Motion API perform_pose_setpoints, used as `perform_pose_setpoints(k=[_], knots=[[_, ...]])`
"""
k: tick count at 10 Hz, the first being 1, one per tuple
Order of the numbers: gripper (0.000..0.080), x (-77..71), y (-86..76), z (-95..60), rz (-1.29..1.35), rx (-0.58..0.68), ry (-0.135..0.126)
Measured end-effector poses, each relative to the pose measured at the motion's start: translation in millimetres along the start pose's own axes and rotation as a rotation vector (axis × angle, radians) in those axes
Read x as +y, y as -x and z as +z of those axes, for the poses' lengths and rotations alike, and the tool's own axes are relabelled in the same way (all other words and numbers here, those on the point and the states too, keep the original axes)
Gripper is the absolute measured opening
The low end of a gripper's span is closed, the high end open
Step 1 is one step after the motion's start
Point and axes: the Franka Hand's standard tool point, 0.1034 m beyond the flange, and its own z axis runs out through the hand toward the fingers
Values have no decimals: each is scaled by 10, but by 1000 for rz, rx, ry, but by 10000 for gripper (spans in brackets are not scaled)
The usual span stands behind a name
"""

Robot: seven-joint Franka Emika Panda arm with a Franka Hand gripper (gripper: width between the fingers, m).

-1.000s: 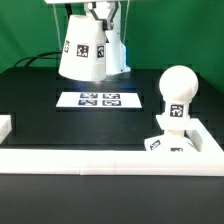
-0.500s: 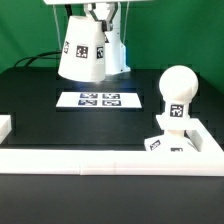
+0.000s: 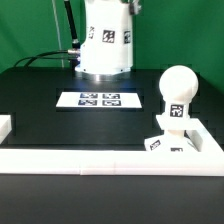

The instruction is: Assemble lamp

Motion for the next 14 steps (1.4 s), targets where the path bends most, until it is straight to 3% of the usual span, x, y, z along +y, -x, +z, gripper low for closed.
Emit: perform_pose_setpoints(k=[4,7,8,14], knots=[[44,-512,-187,-254,41,15,-11],[44,-780,-344,-149,67,25,-4],[44,-833,-357,-105,69,24,-1],[44,-821,-355,-74,68,20,2]])
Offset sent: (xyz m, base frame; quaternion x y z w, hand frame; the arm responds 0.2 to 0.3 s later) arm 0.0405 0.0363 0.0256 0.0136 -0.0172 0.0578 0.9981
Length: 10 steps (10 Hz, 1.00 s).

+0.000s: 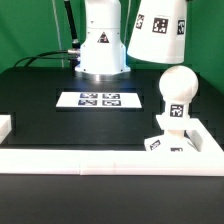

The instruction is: Assemble lamp

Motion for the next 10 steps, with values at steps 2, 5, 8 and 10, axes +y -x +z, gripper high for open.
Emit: perform_pose_setpoints(k=[2,5,8,10], knots=[[44,-124,44,66,4,-3,0],[44,-268,41,140,3,-5,1],[44,-296,83,243,-4,-5,5],[44,-335,88,320,-10,6,0]])
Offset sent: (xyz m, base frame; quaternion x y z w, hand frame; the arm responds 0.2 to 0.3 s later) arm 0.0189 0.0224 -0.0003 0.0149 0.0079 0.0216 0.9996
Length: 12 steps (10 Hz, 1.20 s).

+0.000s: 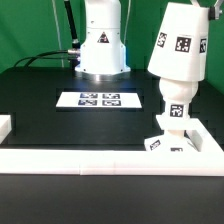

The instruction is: Assemble lamp

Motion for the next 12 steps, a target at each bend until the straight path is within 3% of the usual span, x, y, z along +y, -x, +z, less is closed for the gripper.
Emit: perform_pose_setpoints(k=[8,12], knots=[[44,3,-50,450,-13,16,14],[44,7,-40,541,-14,13,20]])
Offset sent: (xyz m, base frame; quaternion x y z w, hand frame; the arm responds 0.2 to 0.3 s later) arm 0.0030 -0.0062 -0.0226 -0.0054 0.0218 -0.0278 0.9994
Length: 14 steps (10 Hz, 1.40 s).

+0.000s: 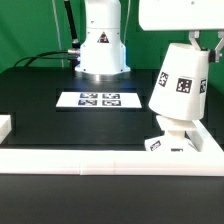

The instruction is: Assemble lamp

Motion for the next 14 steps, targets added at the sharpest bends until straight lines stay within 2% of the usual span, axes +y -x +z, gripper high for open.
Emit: perform_pose_setpoints(k=[2,3,4,5,6,7,10,12,14], knots=[[44,15,-7,1,2,0,1],[223,23,-15,-4,3,1,1],[358,32,-25,-16,5,3,0],[358,43,-35,-41,6,4,-1],[540,65,-47,-78,8,5,-2],[652,93,-44,-117,12,5,-3],[698,193,81,-190,49,-8,-2],[698,167,160,-223,81,-11,-4],[698,163,172,-214,87,-13,-1]])
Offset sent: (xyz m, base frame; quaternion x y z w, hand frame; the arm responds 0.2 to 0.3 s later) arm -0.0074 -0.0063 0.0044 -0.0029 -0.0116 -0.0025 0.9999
